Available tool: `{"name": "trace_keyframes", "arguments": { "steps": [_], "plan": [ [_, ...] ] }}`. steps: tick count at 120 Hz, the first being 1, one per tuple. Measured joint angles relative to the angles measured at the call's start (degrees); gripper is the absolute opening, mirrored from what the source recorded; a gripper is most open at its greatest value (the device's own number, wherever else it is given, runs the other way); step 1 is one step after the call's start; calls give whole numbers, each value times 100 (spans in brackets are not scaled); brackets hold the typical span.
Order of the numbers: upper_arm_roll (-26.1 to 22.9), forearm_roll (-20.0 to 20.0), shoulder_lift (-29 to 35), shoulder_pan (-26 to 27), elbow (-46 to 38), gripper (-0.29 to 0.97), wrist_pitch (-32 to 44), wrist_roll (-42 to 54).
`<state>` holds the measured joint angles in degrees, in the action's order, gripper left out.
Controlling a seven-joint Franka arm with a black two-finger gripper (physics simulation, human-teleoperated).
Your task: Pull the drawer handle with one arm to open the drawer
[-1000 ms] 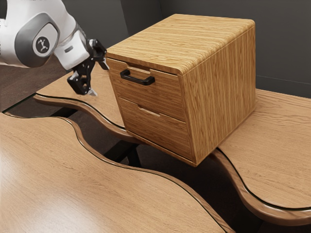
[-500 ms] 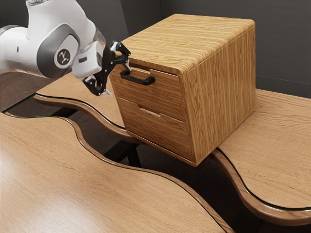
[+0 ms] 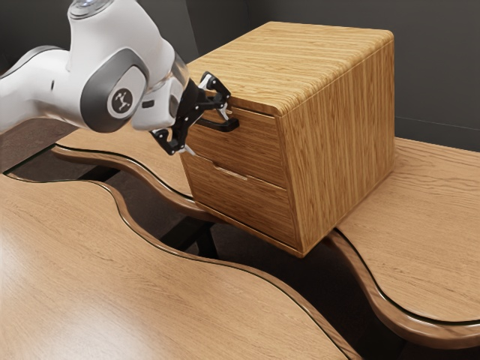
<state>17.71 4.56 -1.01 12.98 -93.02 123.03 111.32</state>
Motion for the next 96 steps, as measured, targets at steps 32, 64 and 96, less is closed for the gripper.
{"name": "trace_keyframes", "arguments": {
  "steps": [32,64,96],
  "plan": [
    [256,100,224,211,-386,68,287,201],
    [477,177,309,352,-708,68,608,332],
    [502,194,766,269,-1193,68,698,417]
  ]
}}
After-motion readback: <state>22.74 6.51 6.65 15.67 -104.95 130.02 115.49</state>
